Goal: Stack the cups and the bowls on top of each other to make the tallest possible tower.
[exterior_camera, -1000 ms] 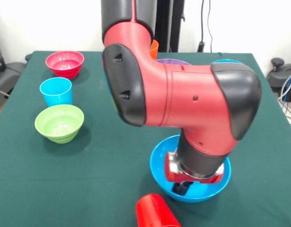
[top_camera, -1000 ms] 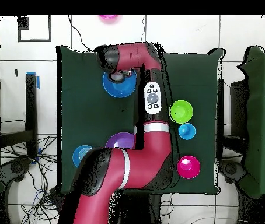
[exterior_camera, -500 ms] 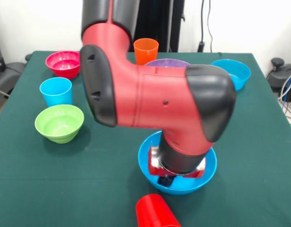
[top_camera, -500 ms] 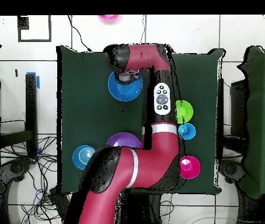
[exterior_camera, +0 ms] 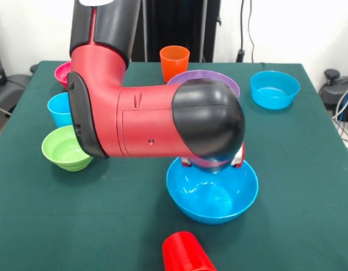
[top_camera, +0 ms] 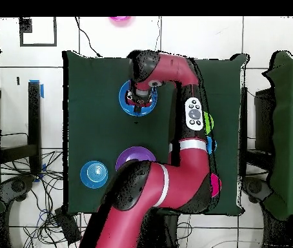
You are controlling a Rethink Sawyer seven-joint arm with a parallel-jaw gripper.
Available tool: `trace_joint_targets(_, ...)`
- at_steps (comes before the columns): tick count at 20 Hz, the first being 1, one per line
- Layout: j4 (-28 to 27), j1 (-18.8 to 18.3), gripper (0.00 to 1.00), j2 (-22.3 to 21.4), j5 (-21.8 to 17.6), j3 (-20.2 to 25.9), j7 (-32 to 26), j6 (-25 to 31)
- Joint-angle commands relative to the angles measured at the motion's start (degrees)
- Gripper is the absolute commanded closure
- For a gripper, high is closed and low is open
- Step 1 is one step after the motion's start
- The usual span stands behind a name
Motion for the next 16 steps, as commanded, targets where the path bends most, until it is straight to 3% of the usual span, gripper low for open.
trace_joint_targets(1,6.3,0.8,1.00,-2.7,4.4,2.6,-2.7,7.8)
trace_joint_targets(8,2.4,1.3,1.00,-2.4,6.8,3.2,-1.5,12.1)
trace_joint_targets(13,-7.1,2.8,1.00,-0.2,1.6,3.6,-4.9,10.4)
trace_joint_targets(16,-8.8,3.2,1.00,-0.6,0.3,3.5,-6.2,10.1)
